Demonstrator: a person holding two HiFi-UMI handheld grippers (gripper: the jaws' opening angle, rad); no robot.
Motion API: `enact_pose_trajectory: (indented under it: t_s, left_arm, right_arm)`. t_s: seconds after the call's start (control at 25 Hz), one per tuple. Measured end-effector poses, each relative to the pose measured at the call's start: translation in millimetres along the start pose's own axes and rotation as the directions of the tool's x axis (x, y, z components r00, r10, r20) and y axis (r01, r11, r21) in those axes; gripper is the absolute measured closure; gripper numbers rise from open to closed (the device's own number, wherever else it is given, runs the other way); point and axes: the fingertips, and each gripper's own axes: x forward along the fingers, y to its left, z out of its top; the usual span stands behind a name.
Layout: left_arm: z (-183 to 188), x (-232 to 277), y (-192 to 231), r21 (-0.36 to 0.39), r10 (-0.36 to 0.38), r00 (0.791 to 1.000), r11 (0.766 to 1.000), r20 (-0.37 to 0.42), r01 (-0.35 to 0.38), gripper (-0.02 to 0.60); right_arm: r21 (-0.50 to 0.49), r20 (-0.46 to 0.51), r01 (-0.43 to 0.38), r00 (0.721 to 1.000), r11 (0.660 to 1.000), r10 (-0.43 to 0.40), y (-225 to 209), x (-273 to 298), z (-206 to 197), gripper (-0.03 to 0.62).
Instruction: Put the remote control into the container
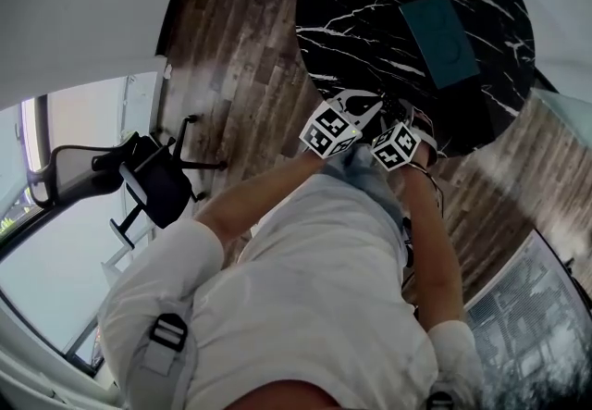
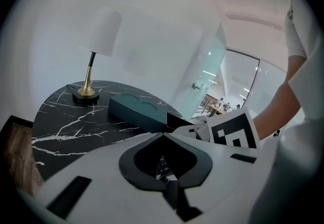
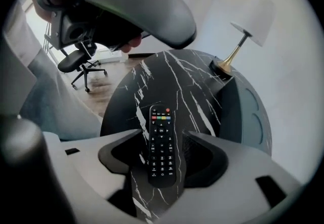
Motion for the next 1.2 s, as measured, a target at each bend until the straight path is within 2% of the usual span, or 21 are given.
enact_pose_trajectory:
  t_s: [0.28,0.8,1.0,1.2]
  left_arm:
    - [4.3,8.6,7.1,-0.013,-0.011,1.0,1.0,-0.012,0.011,0.58]
    - [0.0,2.9,10.0,-0.014,-0.009,1.0,1.0,-0.018,0.009,0.58]
    - [-2.9,-2.4,7.7,-0.012,-0.006,1.0,1.0,-0.021,0.006,0.58]
    - [0.2,-7.4,2.8,0.002,-0.007,1.0,1.0,-0.013,0.007,0.58]
  right_arm:
    - [-0.066,-0.085,-0.037,0.996,0.997,0.031,7.7,30.6,-21.2,0.356]
    - [-0.029,-0.089,-0.104,0.991,0.994,0.101,12.7,28.8,-22.5,0.389]
    - [-0.001,-0.066,-0.08,0.995,0.997,0.079,13.2,25.8,-25.2,0.39]
    - [0.044,-0.014,-0.03,0.999,0.999,0.031,4.7,-1.0,-16.8,0.39]
